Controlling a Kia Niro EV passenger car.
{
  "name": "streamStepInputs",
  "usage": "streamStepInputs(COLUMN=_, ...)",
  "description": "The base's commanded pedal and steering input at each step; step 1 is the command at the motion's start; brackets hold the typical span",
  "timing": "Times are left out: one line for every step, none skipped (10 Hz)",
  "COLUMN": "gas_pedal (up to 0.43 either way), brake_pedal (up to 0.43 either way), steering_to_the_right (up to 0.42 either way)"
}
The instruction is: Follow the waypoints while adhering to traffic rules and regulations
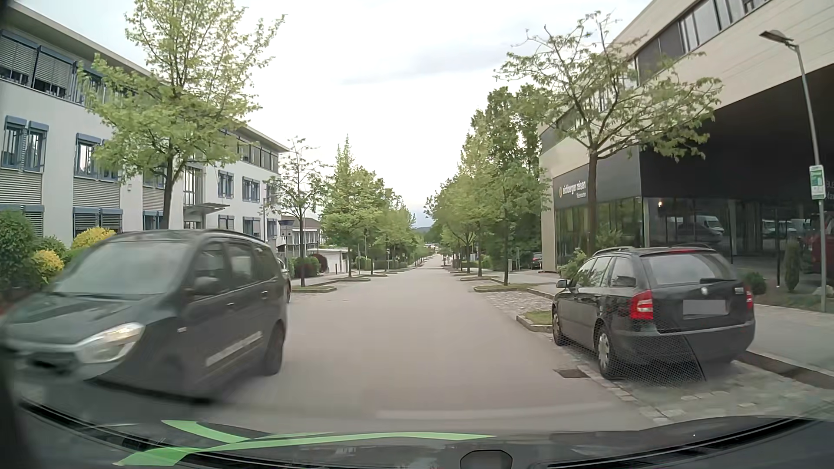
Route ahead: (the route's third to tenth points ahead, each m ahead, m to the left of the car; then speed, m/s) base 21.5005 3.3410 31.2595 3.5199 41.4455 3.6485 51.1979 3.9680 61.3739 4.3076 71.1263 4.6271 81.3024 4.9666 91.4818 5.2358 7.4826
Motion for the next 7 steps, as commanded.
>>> streamStepInputs(gas_pedal=0.008, brake_pedal=0.0, steering_to_the_right=-0.008)
streamStepInputs(gas_pedal=0.008, brake_pedal=0.0, steering_to_the_right=-0.008)
streamStepInputs(gas_pedal=0.008, brake_pedal=0.0, steering_to_the_right=-0.008)
streamStepInputs(gas_pedal=0.008, brake_pedal=0.0, steering_to_the_right=-0.008)
streamStepInputs(gas_pedal=0.008, brake_pedal=0.0, steering_to_the_right=-0.008)
streamStepInputs(gas_pedal=0.008, brake_pedal=0.0, steering_to_the_right=-0.009)
streamStepInputs(gas_pedal=0.008, brake_pedal=0.0, steering_to_the_right=-0.009)
